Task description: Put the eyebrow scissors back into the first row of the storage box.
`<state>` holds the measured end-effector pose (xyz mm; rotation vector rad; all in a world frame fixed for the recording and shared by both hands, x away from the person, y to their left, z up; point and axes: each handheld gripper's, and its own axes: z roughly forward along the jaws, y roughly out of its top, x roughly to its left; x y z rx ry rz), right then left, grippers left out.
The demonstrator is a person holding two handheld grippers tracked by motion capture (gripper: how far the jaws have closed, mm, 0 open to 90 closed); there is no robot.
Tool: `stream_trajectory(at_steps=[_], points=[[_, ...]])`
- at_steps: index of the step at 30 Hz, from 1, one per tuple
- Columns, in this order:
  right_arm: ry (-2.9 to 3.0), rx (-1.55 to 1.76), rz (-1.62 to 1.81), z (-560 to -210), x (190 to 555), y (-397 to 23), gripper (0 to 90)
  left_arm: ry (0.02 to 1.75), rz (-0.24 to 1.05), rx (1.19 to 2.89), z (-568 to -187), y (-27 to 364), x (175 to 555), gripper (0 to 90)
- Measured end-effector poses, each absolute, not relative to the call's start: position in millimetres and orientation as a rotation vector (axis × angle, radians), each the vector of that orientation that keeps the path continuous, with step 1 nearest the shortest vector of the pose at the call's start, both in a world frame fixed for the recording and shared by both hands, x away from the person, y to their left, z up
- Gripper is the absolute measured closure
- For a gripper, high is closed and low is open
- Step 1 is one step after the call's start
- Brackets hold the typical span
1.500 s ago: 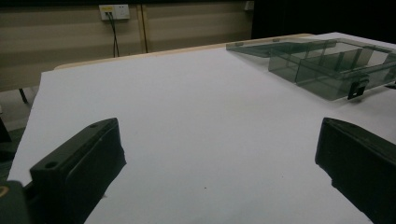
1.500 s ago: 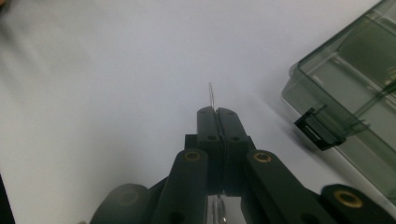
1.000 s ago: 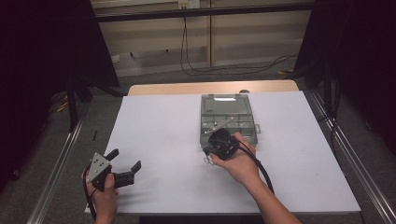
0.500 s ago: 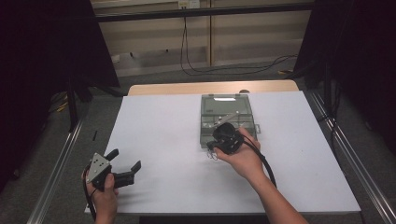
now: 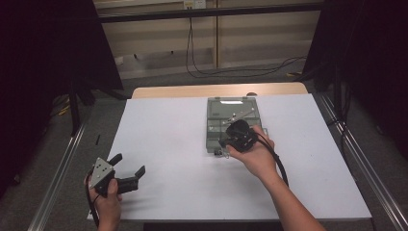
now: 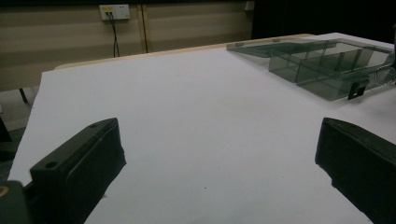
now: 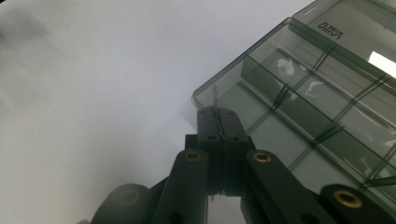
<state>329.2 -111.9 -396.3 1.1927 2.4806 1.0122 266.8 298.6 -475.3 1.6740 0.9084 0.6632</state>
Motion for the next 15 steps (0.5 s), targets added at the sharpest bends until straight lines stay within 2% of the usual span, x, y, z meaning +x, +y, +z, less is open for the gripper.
stream_trajectory(at_steps=[15], points=[[2.441, 1.205, 1.017, -389.0, 337.1, -122.3, 90.0, 0.913, 0.668, 1.673, -475.4, 298.4, 266.8, 0.8]])
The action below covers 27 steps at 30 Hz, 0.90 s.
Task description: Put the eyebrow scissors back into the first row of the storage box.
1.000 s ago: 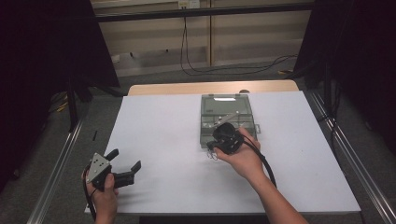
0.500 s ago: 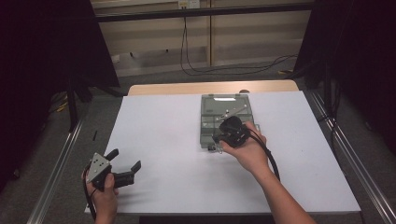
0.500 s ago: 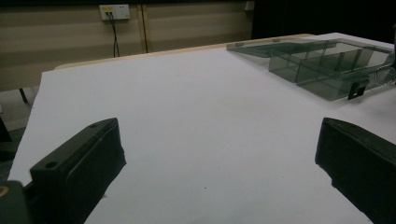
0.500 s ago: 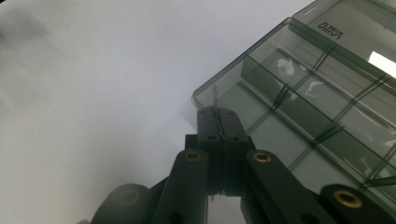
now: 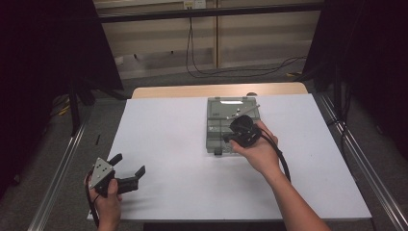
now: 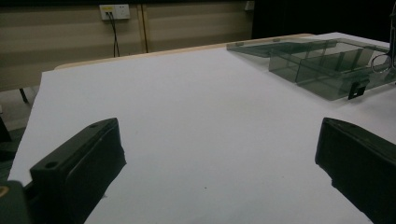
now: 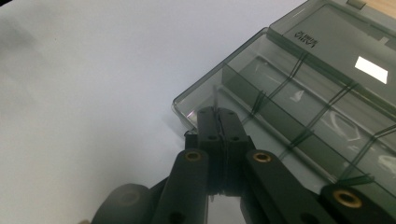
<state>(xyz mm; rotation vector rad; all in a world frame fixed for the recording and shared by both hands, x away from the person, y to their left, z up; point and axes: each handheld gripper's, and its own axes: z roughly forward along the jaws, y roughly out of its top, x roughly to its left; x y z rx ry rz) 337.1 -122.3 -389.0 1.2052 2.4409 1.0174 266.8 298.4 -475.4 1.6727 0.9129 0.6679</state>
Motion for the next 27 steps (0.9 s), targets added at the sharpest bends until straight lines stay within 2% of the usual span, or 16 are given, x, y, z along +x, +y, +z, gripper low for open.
stream_trajectory(at_steps=[14, 27], points=[[2.357, 1.243, 1.023, -381, 354, -141, 90.0, 0.919, 0.668, 1.665, -476, 298, 267, 0.8], [2.273, 1.269, 0.984, -387, 375, -154, 90.0, 0.91, 0.671, 1.677, -476, 298, 267, 0.8]])
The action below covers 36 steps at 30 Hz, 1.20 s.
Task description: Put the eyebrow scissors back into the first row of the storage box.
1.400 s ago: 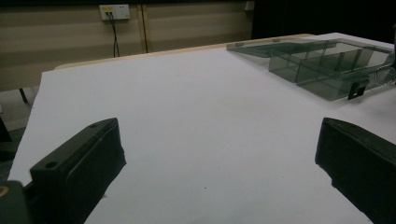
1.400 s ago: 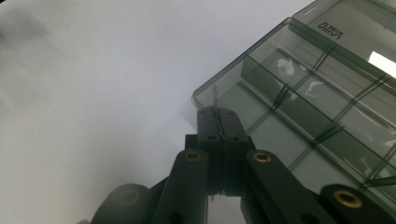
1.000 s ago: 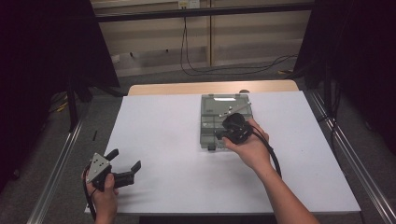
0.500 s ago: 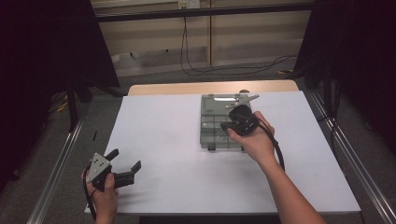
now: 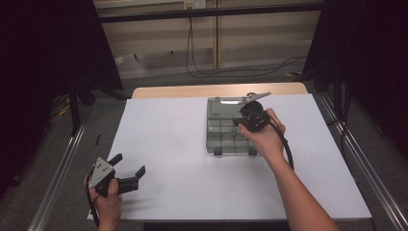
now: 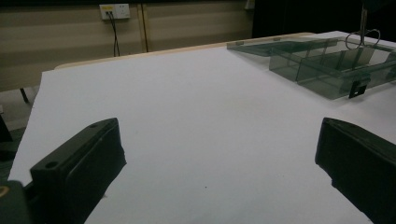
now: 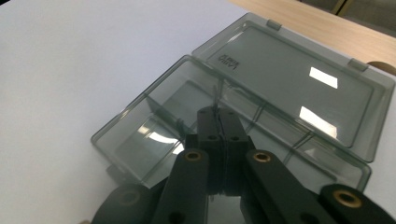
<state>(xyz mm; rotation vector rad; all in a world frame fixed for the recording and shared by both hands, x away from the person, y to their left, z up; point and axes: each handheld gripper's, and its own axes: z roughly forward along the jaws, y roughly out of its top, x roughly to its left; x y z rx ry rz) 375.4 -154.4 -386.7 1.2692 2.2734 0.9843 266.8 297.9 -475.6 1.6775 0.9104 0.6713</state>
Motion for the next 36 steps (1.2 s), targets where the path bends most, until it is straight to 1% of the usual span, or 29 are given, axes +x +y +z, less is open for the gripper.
stream_trajectory(at_steps=[10, 21, 22, 24, 28, 32, 33, 34, 36], points=[[2.191, 1.327, 0.971, -392, 387, -163, 90.0, 0.918, 0.671, 1.667, -476, 298, 267, 0.8], [2.114, 1.345, 0.875, -408, 397, -160, 89.2, 0.918, 0.67, 1.666, -476, 298, 267, 0.8], [2.114, 1.347, 0.888, -409, 397, -159, 85.6, 0.915, 0.669, 1.672, -476, 298, 267, 0.8], [2.11, 1.348, 0.932, -410, 396, -158, 69.4, 0.916, 0.669, 1.669, -476, 298, 267, 0.8], [2.104, 1.357, 0.973, -408, 394, -160, 45.9, 0.914, 0.669, 1.674, -475, 299, 267, 0.8], [2.1, 1.351, 0.993, -407, 389, -165, 17.0, 0.914, 0.666, 1.675, -475, 299, 267, 0.8], [2.097, 1.351, 0.988, -407, 388, -166, 11.4, 0.922, 0.67, 1.669, -476, 298, 267, 0.8], [2.093, 1.354, 0.983, -407, 386, -168, 8.0, 0.923, 0.67, 1.669, -476, 298, 267, 0.8], [2.073, 1.365, 0.993, -406, 383, -172, 4.1, 0.917, 0.668, 1.668, -476, 298, 267, 0.8]])
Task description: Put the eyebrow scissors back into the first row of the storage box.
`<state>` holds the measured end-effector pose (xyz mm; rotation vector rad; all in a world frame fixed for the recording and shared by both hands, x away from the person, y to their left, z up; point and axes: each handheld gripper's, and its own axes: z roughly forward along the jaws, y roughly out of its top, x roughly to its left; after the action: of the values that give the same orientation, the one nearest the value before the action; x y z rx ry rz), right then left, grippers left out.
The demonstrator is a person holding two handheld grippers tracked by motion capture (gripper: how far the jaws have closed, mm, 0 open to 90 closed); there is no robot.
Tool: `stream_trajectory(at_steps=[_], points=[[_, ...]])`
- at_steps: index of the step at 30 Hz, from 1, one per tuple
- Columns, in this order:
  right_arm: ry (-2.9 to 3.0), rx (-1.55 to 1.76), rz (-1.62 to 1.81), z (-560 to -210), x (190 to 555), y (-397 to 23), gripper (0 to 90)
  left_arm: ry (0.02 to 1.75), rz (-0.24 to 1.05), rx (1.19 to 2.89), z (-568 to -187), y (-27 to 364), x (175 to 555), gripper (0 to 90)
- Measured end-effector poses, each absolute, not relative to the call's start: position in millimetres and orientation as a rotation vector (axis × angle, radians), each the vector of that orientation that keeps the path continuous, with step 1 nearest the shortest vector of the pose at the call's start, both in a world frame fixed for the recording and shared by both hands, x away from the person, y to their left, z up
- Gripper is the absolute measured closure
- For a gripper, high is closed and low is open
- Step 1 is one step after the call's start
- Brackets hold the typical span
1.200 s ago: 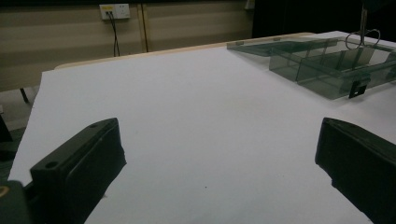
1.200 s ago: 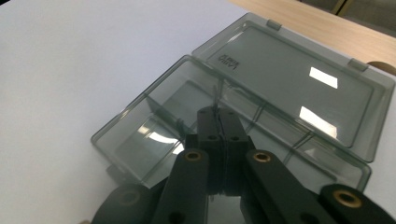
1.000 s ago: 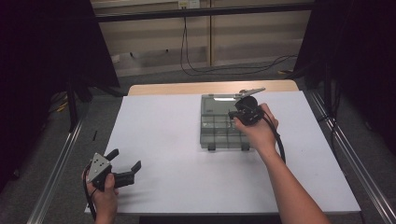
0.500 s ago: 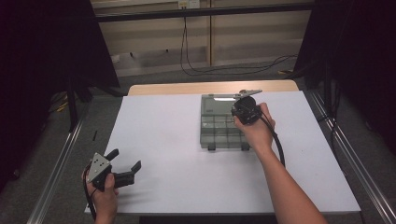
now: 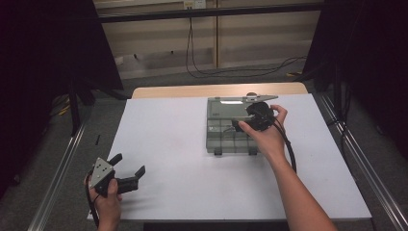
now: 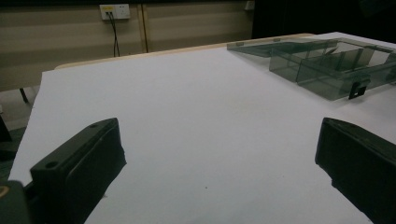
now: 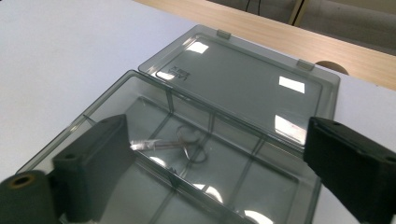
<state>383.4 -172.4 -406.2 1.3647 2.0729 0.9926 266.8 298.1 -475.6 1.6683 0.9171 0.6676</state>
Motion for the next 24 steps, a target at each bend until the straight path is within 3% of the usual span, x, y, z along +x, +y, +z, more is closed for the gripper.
stream_trajectory(at_steps=[4, 24], points=[[2.059, 1.367, 1.023, -405, 376, -182, 0.0, 0.917, 0.67, 1.671, -476, 298, 267, 0.8], [1.96, 1.356, 1.107, -414, 324, -230, 0.0, 0.913, 0.677, 1.686, -475, 298, 267, 0.8]])
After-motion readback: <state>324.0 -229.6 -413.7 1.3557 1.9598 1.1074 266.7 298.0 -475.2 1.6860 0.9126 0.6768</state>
